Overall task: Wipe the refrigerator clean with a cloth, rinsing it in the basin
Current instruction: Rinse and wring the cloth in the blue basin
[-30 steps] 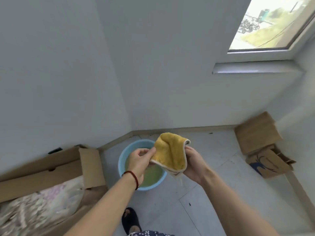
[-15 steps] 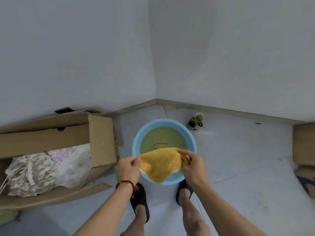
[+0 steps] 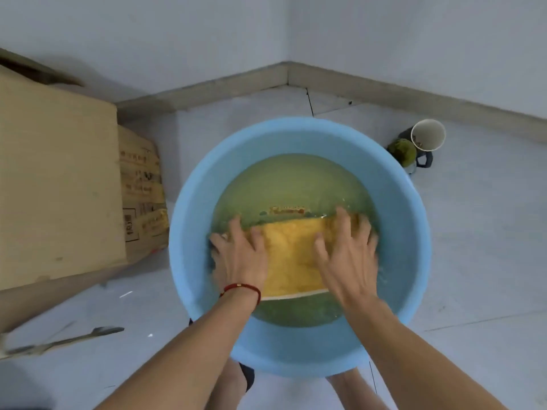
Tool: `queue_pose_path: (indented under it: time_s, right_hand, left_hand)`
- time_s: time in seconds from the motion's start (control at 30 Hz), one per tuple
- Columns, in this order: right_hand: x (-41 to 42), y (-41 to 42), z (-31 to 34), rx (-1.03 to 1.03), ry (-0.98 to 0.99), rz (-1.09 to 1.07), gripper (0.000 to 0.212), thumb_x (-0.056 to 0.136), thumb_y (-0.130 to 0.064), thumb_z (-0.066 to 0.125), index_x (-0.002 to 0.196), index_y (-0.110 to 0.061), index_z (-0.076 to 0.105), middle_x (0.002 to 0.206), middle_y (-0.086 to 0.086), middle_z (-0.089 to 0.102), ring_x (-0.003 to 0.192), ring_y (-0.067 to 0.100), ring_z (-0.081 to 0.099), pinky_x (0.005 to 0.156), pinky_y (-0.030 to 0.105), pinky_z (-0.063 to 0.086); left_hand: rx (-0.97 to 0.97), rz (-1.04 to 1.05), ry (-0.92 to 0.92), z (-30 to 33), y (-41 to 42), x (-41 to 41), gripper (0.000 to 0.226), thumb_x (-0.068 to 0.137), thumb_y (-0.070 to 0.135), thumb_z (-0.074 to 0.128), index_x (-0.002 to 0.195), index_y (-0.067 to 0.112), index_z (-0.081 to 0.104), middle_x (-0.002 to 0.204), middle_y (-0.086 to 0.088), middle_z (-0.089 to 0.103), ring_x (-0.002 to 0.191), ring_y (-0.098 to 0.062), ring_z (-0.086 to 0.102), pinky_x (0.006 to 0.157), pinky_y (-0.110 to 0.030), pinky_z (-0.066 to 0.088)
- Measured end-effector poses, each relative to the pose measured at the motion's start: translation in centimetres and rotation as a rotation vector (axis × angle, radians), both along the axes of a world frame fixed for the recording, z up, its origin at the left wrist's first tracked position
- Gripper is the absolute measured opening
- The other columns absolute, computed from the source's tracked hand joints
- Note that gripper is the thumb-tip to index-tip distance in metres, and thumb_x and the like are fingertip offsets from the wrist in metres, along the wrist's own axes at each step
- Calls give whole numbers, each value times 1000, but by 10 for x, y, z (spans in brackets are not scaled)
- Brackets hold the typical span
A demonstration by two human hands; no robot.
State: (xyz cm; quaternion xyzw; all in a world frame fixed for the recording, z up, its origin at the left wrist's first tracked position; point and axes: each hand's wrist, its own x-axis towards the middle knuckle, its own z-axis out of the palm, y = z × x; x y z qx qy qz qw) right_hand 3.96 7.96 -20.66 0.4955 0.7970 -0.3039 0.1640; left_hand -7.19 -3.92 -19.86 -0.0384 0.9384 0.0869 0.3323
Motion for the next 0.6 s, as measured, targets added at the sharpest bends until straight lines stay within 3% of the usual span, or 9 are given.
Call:
queue_pose_path:
  time_s: [0.07,0.13,0.2,0.27,0.3,0.37,0.47,0.53,0.6]
  right_hand:
    - [-17,-15,-14,-6,-40,-44,72,97,-67,43,159,-40,17,165,13,17,140,40,28,109,59,37]
    - [-30,-34,-19,-61,23,-86,71,96,-72,43,157,-41,25,162,12,19,136,39,32,107,55,38]
    - [-40,-40,-22,-253,225,-284,59,96,-68,51,145,-35,45,146,10,38,121,31,48,107,47,43]
    - [-45,-35,-23,-457,374,-434,46,96,-64,58,122,-27,62,121,0,64,103,21,63,100,40,52]
    - [-45,-32,-23,-477,383,-396,41,96,-62,60,109,-23,65,104,-1,71,94,21,67,92,38,55]
    - [-46,-23,-24,-364,285,-159,43,101,-59,54,101,-17,62,91,7,73,88,34,69,81,39,56]
    - [-47,-6,-29,-59,-21,303,39,110,-50,36,114,-15,50,109,20,67,101,46,66,82,51,54]
    - [-44,4,-32,122,-59,386,32,110,-45,38,115,-16,48,120,17,55,112,41,57,80,53,53]
    - [-40,3,-32,252,-106,293,35,104,-48,42,126,-21,49,125,15,47,113,38,48,87,55,47]
  left_hand:
    - [34,166,-64,-10,18,17,51,104,55,25,153,43,23,145,-15,30,127,-39,46,100,-51,38]
    - [185,421,-116,-19,31,23,47,106,53,29,150,37,33,143,-18,36,120,-39,54,97,-43,40]
    - [371,542,-111,-29,35,21,34,105,50,37,127,28,52,125,-14,56,104,-34,63,92,-35,46]
    - [489,565,-183,-37,33,17,29,98,53,46,100,27,58,104,-7,70,97,-30,69,91,-41,54]
    - [500,557,-240,-42,31,14,32,91,55,49,95,26,62,98,-5,73,95,-29,71,91,-45,57]
    - [441,473,-331,-42,29,9,34,91,51,51,96,23,70,99,-5,76,96,-29,72,92,-47,58]
    - [296,260,-249,-22,21,5,31,104,40,47,115,16,63,117,-11,69,109,-33,65,94,-37,51]
    - [264,230,-110,-10,8,9,32,103,39,52,131,24,52,127,-11,60,111,-30,59,91,-34,45]
    - [224,331,-90,-2,-1,15,40,103,47,44,141,36,40,142,-13,45,121,-33,53,98,-42,43]
